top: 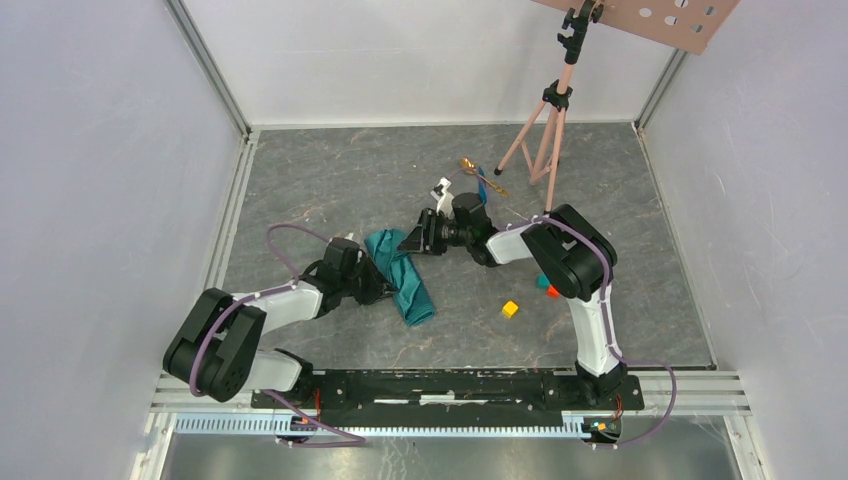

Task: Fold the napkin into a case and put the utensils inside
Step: Fold the 2/3-rectangle-folded napkin at the center of the board, then smooth out the smaller rectangle-folded napkin at the center of the board.

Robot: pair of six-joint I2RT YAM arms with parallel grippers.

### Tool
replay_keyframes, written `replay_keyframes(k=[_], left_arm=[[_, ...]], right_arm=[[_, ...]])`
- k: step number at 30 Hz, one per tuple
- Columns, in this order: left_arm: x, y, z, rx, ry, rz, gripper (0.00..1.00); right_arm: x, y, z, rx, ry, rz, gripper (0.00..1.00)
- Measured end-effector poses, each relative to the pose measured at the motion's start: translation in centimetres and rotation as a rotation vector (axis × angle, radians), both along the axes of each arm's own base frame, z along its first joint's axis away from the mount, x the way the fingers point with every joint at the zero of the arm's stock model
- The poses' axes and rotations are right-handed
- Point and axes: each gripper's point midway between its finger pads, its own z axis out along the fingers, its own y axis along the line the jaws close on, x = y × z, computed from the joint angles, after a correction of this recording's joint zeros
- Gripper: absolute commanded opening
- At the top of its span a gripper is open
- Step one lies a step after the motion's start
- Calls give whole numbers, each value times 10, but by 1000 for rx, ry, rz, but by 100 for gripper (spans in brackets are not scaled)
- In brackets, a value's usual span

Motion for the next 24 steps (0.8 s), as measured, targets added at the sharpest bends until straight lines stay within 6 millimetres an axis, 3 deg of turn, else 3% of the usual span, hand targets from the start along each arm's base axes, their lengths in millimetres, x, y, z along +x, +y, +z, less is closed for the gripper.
replay_keyframes(k=[5,8,12,19,24], left_arm=[[0,0,0,0,0,0,18],[0,0,0,1,0,0,19],[0,0,0,0,0,0,26],[-3,-1,9,-17,-13,-9,55],[-18,13,22,-14,-10,14,62]], right_arm=[[8,12,13,36,-12,8,23],[16,22,28,43,-50,17,24],[12,39,37,32,-78,45,29],[3,83,31,9,-98,117,53],[-4,85,21,-55,-94,171,69]])
